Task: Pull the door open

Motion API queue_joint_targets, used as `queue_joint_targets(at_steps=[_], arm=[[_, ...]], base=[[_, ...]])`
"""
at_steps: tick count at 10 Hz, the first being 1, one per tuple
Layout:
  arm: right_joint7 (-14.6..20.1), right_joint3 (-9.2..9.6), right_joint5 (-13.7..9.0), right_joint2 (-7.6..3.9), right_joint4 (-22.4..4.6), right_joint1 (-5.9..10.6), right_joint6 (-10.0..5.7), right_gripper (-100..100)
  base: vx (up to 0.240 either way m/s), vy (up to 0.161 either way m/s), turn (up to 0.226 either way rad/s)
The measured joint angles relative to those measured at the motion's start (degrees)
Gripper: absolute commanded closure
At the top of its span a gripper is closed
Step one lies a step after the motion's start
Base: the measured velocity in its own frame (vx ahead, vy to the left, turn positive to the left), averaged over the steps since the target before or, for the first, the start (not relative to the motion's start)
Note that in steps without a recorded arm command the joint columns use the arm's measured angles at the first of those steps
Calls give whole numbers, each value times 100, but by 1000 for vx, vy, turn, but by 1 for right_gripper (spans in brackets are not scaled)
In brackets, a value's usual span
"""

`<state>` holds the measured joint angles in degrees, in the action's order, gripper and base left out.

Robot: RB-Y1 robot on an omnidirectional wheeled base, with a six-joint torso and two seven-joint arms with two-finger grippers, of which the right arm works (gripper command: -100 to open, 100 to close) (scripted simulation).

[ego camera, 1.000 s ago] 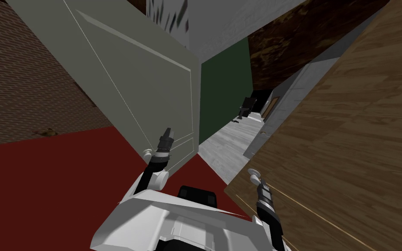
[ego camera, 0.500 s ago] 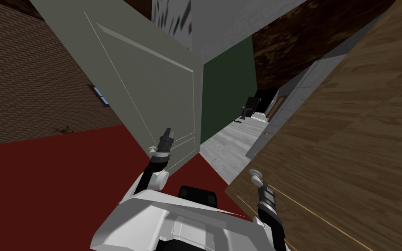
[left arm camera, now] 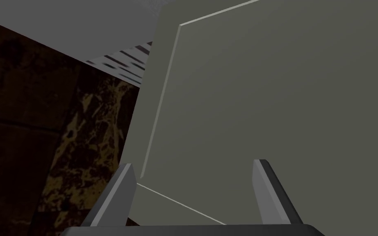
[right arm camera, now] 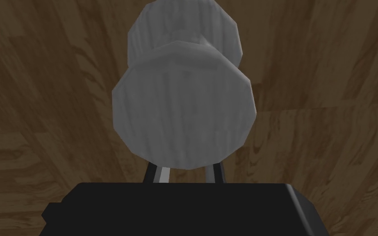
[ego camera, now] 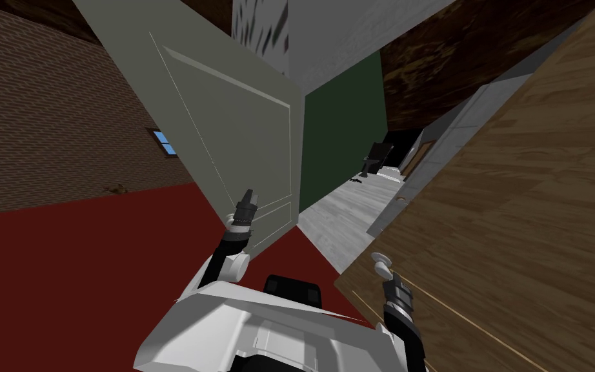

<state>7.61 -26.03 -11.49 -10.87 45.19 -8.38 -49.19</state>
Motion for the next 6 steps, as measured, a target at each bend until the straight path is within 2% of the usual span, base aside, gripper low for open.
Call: queue_joint_targets(at_steps=[1,2,4,5,6], arm=[[100,24,-54,18,154,-87,86,100],[254,57,-154,-29,79,-77,67,100],[534,117,-360,-51,72,-86,73,100],[688,155,-460,-76,22,-97,33,100],[805,172,-514,-101,-117,-29,-32,100]], base=[[-44,7,104],[-69,4,117],[-54,2,84],[-37,2,42],[-10,3,4]])
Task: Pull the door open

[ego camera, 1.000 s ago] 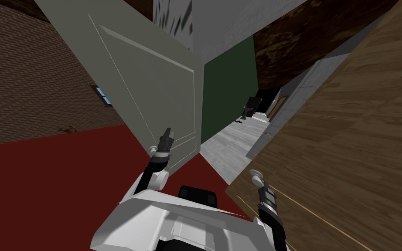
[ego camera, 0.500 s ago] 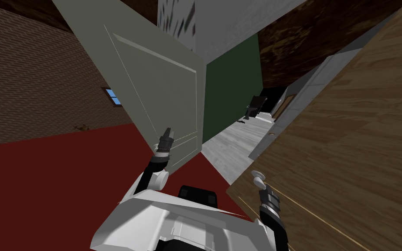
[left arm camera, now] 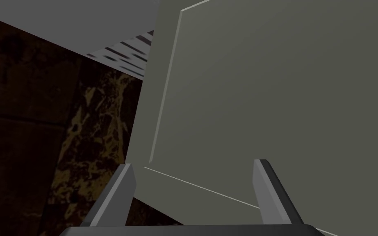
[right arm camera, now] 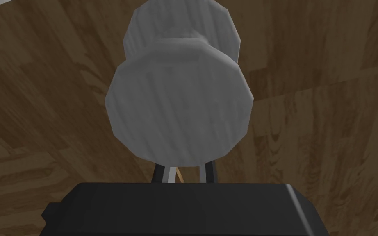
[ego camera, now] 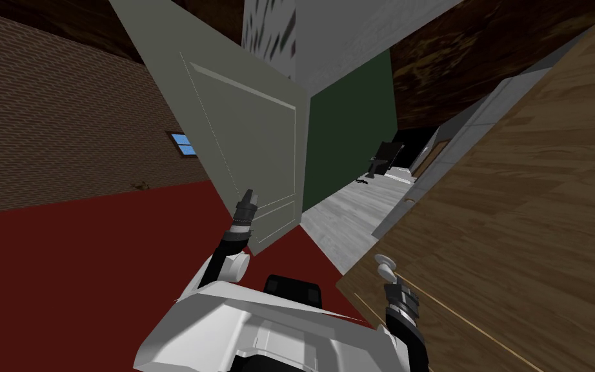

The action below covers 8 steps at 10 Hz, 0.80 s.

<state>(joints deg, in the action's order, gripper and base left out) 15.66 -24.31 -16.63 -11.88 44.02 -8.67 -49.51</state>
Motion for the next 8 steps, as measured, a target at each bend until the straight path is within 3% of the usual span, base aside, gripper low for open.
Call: queue_joint_targets(at_steps=[1,2,3,4,8], arm=[[51,14,-16,24,124,-79,49,100],[207,47,-102,-41,16,-55,27,100],[390,83,-236,-73,-36,-57,18,-100],[524,90,-305,-86,-46,-47,12,-100],[971,190,-517,48,75,-2,92,-100]], base=[[-31,12,95],[-64,0,169],[-90,-36,23],[-78,-13,28],[-86,8,31]])
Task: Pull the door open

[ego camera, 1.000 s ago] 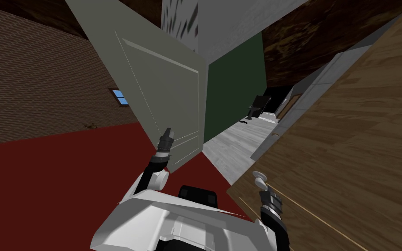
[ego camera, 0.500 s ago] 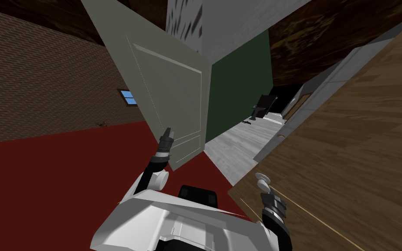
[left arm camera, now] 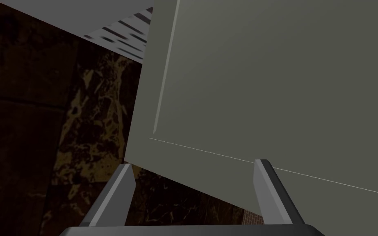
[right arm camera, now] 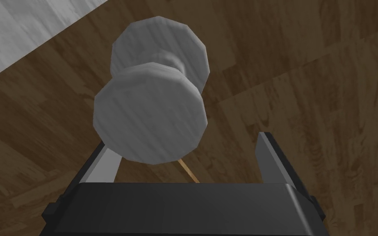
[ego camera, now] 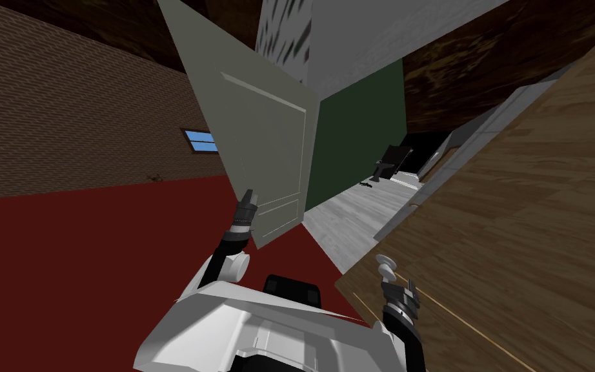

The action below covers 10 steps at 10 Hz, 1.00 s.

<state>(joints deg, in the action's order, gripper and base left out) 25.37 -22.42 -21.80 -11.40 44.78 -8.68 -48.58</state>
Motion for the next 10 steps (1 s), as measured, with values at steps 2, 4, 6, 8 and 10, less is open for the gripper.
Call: queue_joint_targets(at_steps=[2,4,6,8,10], arm=[[324,83,-144,37,-42,86,-26,-100],[543,129,-238,111,63,74,12,-100],[822,193,-352,138,-5,163,-23,-100],[1120,261,-501,201,68,215,-6,-100],[1372,315,-604,246,71,266,-7,-100]], base=[[-90,-2,40],[-63,7,35],[-55,0,25],[-68,-2,40],[-75,4,40]])
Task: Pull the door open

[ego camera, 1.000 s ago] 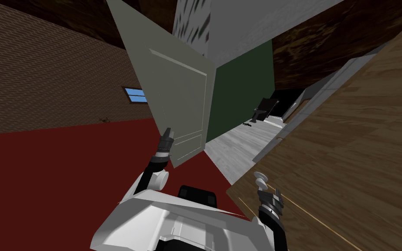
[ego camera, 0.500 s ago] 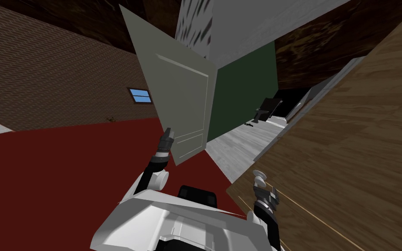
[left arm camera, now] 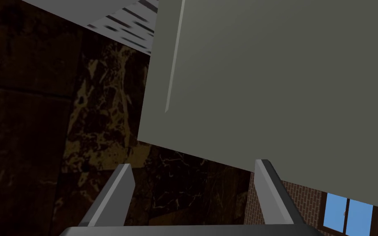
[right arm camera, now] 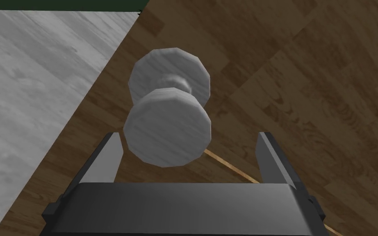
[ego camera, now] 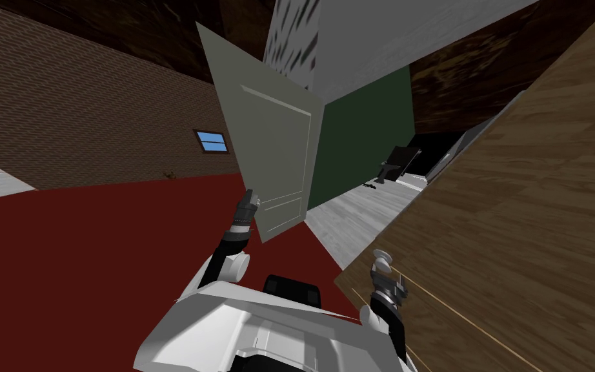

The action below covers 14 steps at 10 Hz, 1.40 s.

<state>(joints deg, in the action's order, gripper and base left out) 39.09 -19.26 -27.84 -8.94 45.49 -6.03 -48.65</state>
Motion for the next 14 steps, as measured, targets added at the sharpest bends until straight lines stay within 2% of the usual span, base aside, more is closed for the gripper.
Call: queue_joint_targets(at_steps=[6,8,14], arm=[[861,192,-387,153,32,151,-13,-100],[1192,274,-563,233,107,193,11,-100],[1960,426,-896,378,225,293,63,-100]], base=[[-66,-1,33],[-80,-3,34],[-63,6,32]])
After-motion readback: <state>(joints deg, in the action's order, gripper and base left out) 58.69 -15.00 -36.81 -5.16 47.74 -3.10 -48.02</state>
